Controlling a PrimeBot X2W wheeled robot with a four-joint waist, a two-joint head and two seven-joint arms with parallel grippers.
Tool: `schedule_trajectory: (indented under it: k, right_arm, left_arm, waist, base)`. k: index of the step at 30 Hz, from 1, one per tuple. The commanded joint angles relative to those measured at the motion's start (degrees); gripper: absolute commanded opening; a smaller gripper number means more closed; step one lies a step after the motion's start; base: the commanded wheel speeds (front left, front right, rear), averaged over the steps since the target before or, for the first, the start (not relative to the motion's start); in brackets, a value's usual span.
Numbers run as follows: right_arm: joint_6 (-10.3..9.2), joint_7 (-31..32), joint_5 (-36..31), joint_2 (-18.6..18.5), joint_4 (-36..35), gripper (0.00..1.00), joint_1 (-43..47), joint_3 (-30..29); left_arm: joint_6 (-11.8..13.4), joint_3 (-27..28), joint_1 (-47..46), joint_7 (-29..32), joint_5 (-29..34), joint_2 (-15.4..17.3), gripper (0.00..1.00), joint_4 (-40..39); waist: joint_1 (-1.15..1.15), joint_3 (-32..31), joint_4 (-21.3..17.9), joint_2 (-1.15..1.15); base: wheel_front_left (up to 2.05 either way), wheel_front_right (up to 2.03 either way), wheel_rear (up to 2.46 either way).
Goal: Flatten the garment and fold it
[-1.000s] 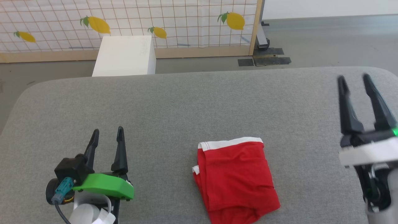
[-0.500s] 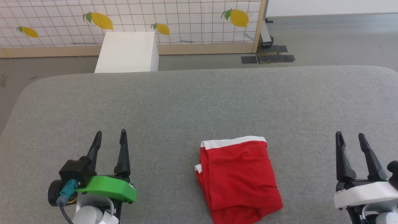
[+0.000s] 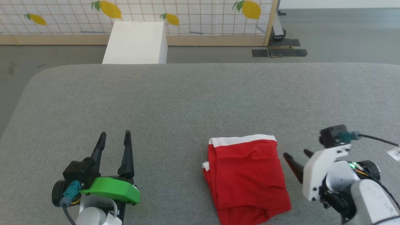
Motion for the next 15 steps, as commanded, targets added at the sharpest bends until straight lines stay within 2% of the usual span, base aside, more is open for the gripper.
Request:
schedule_trajectory:
  k: [1,7,15]
  right_arm:
    - [-0.08,2.52,-0.79,0.22,0.84,1.0,-1.48,0.79]
    - [-0.08,10.77,-3.45,1.79,4.73,1.0,-4.69,4.2]
    - [-0.08,14.03,-6.37,2.97,9.85,1.0,-6.34,6.41]
  left_arm:
    - [-0.43,0.09,0.1,-0.27,0.29,-0.09,1.0,-0.21]
    - [-0.98,0.2,-0.72,-0.28,0.45,-0.45,1.0,-0.14]
    - [-1.61,0.34,-1.64,-0.28,0.8,-0.96,1.0,-0.05]
  waist:
    - [0.0,0.67,0.71,0.0]
    - [0.0,2.21,2.43,0.0]
    - [0.0,3.72,4.25,0.0]
  base:
    - [0.0,0.0,0.0]
    - [0.0,0.0,0.0]
    - [0.0,0.0,0.0]
